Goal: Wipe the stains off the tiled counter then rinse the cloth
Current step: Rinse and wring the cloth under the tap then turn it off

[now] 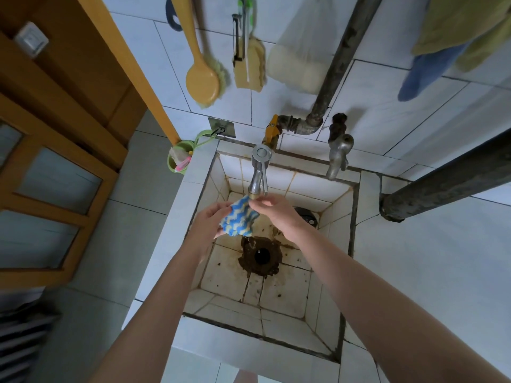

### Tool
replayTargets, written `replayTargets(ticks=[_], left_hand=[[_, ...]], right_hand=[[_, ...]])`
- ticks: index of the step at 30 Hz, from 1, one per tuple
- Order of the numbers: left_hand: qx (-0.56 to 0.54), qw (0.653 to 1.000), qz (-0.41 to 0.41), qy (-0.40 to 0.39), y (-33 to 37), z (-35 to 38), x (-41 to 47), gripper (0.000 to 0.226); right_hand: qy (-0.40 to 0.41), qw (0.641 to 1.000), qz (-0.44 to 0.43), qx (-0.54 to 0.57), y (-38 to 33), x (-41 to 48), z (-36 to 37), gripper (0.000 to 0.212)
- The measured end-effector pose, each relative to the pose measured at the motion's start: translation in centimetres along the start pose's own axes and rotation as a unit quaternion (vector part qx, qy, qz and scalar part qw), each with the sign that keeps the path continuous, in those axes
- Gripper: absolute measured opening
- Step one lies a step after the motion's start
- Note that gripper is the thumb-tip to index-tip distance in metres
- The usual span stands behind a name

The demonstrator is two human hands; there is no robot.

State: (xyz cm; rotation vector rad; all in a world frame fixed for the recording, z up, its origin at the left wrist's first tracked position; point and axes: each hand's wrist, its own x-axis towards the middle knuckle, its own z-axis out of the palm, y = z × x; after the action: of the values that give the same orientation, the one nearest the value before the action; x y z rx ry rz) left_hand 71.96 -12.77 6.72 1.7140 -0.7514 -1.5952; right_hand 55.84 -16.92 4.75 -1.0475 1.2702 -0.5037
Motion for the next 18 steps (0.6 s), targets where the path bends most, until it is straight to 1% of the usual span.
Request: replayTargets(ticks=[2,4,8,11,15,18], left_hand=[[-0.004,1.000,0.003,0.004,-0.1,0.1,0.0,0.015],[-0.002,1.000,0.009,0.010,-0.1,0.3,0.0,0.014],[0.009,1.000,0.013,0.013,-0.2,0.7,0.0,0.018],[0.010,1.000,0.017,0.009,-0.3,0.8,0.0,0.018],[0.014,1.000,0.022,0.007,-0.3,1.0,0.0,0.019],[0.006,1.000,0.024,0.004,-0.4,1.0,0.0,0.021]], right_hand=[[0.008,0.999,-0.010,0.045,0.1,-0.2,-0.3,0.004],[0.015,0.997,-0.020,0.074,0.3,-0.4,-0.6,0.010],[0.010,0.995,-0.033,0.092,0.9,-0.8,-0.8,0.014],[0.020,0.994,-0.040,0.102,1.3,-0.9,-1.0,0.017],[0.039,0.991,-0.040,0.119,1.6,-0.9,-1.2,0.015],[0.053,0.991,-0.046,0.111,1.5,-0.7,-1.1,0.013]])
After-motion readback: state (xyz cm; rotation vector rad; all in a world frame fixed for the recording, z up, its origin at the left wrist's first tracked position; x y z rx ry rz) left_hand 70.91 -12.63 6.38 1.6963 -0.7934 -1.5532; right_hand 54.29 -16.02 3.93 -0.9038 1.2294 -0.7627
